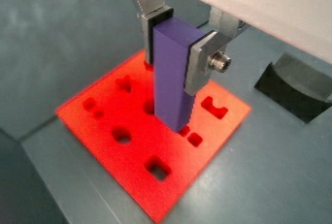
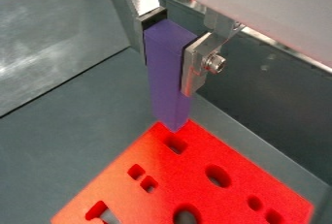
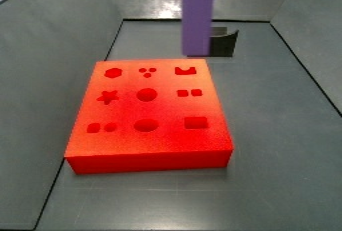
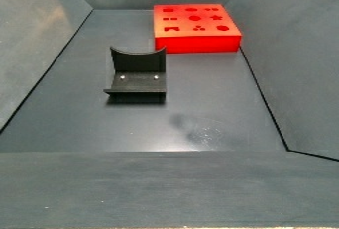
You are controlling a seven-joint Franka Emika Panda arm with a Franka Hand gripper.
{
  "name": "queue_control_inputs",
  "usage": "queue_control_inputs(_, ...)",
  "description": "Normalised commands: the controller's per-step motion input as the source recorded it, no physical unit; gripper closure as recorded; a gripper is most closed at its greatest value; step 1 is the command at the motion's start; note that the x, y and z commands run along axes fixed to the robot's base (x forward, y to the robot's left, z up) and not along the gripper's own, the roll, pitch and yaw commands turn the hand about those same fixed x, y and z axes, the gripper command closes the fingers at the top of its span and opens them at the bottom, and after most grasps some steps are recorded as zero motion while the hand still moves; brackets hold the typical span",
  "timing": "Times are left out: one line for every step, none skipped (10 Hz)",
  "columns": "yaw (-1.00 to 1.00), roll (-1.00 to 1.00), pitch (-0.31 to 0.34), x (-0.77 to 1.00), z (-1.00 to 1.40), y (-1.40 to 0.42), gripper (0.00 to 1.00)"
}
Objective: Pick up the rectangle object. Move up. Move to above the board. Insert the rectangle object.
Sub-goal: Insert the rectangle object.
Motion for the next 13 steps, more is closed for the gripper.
queue_control_inputs(0.24,0.14,-0.090,0.55,-0.55,-0.27,1.00)
queue_control_inputs(0.07,0.30,0.000,0.43,-0.67,-0.58,1.00)
queue_control_inputs(0.00,0.33,0.000,0.28,-0.67,-0.59,1.00)
queue_control_inputs(0.00,0.34,0.000,0.29,-0.65,-0.56,1.00)
queue_control_inputs(0.03,0.39,0.000,0.29,-0.51,-0.48,1.00)
queue_control_inputs(0.11,0.38,0.000,0.10,-0.53,-0.23,1.00)
queue_control_inputs(0.05,0.21,0.000,0.06,-0.34,0.00,1.00)
queue_control_inputs(0.00,0.00,0.054,0.02,0.00,0.09,1.00)
queue_control_inputs(0.00,0.04,0.004,0.00,-0.07,0.11,1.00)
queue_control_inputs(0.00,0.01,-0.033,-0.18,-0.25,0.05,1.00)
queue_control_inputs(0.00,0.00,-0.067,-0.28,-0.32,0.04,1.00)
queue_control_inputs(-0.05,0.00,0.000,-0.18,-0.24,0.09,1.00)
queue_control_inputs(0.00,-0.04,0.000,-0.06,-0.12,0.00,1.00)
